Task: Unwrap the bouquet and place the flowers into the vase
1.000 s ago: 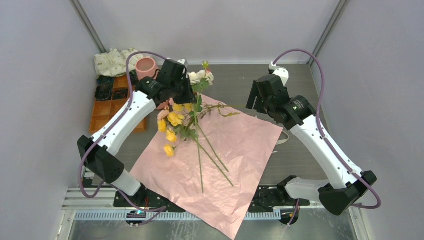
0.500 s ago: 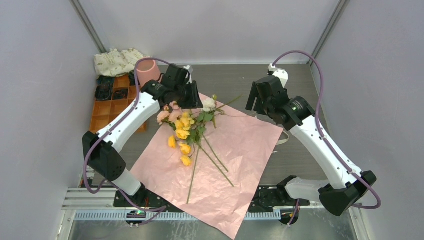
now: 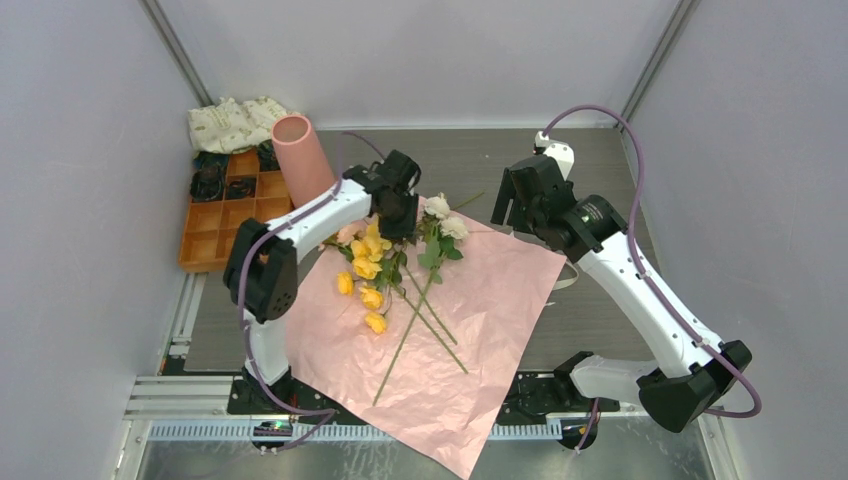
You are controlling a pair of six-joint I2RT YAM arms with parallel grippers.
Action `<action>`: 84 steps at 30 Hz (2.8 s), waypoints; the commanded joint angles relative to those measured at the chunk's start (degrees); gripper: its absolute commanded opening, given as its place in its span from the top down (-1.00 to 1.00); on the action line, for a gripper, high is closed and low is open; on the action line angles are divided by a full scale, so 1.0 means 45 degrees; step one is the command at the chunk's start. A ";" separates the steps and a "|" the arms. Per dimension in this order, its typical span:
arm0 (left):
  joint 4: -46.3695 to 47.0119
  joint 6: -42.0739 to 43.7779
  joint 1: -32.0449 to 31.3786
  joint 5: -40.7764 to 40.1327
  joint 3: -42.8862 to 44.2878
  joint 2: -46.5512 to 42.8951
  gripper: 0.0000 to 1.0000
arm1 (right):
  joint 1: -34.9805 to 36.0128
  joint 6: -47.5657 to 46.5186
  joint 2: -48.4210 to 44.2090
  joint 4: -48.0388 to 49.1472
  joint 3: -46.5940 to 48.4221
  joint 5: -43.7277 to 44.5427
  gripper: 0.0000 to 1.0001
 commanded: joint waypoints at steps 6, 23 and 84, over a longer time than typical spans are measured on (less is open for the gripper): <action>-0.0245 0.0563 -0.1795 -0.0760 0.0989 0.1368 0.13 | -0.0040 0.0139 -0.0742 0.0054 0.0261 0.0388 -0.57; 0.0157 0.0253 -0.2133 -0.0854 0.1783 0.3805 0.19 | -0.0053 0.0076 -0.1491 -0.0098 0.0240 0.0517 -0.67; 1.5657 1.1710 0.1912 -0.7752 0.2310 -0.6471 0.99 | -0.0052 0.0217 -0.1015 0.1005 0.1046 -0.1458 -0.64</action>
